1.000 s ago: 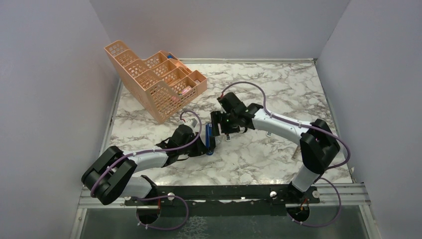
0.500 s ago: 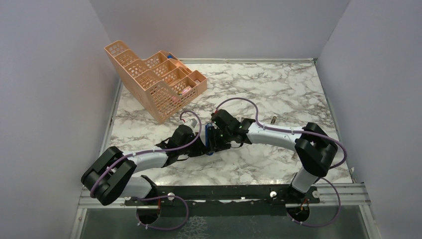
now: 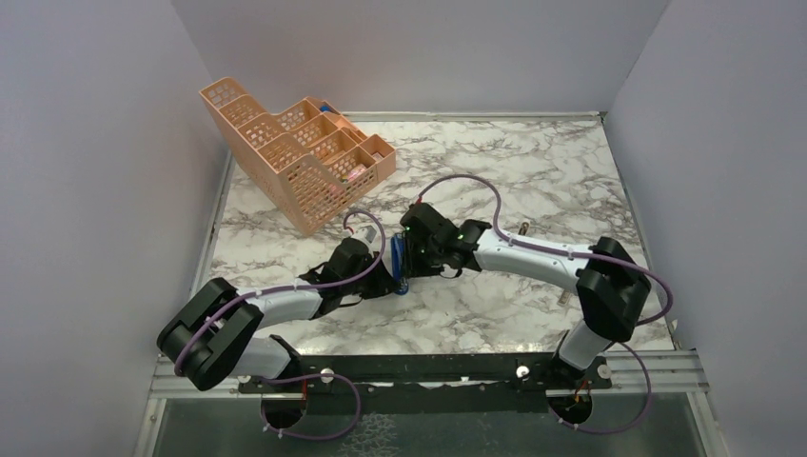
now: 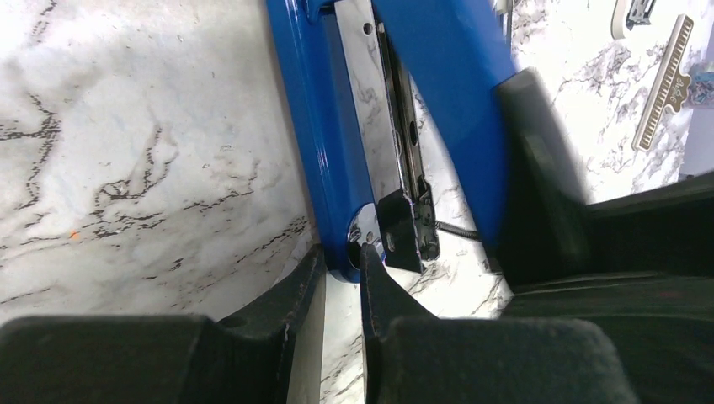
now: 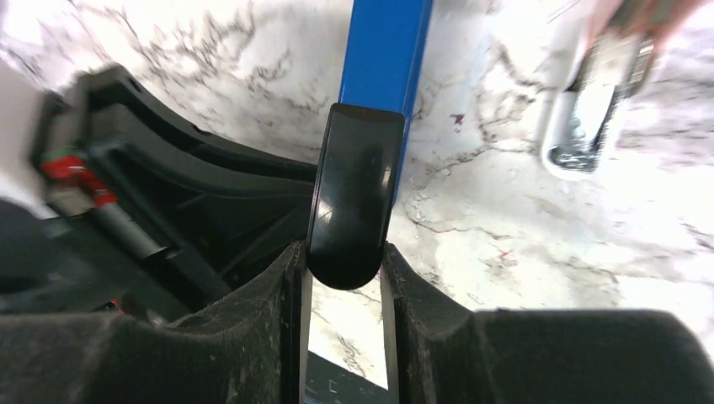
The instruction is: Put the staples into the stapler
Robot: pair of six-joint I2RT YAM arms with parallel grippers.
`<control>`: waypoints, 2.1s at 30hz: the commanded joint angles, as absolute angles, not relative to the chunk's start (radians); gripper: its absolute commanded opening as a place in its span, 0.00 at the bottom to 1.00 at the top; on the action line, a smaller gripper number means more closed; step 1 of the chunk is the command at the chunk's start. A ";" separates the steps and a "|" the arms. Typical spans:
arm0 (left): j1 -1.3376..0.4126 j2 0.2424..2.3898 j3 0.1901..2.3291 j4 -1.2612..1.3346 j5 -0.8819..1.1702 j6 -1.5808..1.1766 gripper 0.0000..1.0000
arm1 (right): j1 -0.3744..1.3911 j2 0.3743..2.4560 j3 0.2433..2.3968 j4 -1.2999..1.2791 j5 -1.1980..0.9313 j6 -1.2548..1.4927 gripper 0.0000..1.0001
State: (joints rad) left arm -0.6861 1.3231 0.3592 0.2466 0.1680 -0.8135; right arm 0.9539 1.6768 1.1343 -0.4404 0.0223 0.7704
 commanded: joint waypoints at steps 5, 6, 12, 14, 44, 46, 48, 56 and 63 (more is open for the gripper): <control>-0.687 1.380 0.323 0.084 0.123 -0.774 0.01 | 0.935 1.590 1.321 -0.534 0.313 0.736 0.21; -0.687 1.381 0.324 0.086 0.124 -0.774 0.01 | 0.931 1.597 1.335 -0.531 0.324 0.722 0.22; -0.686 1.379 0.322 0.089 0.129 -0.770 0.01 | 0.887 1.639 1.407 -0.455 0.364 0.626 0.22; -0.687 1.379 0.322 0.091 0.130 -0.769 0.01 | 0.866 1.662 1.424 -0.419 0.342 0.596 0.22; -0.687 1.348 0.296 0.082 0.075 -0.787 0.03 | 0.804 1.985 1.600 -0.327 0.206 0.404 0.26; -0.686 1.344 0.295 0.080 0.074 -0.789 0.03 | 0.804 1.993 1.605 -0.331 0.200 0.400 0.27; -0.687 1.338 0.292 0.079 0.073 -0.793 0.04 | 0.804 2.001 1.611 -0.334 0.185 0.395 0.28; -0.676 1.303 0.289 0.082 0.122 -0.828 0.07 | 0.803 2.015 1.610 -0.380 0.132 0.396 0.38; -0.658 1.310 0.295 0.092 0.153 -0.835 0.08 | 0.805 2.035 1.575 -0.377 0.075 0.421 0.43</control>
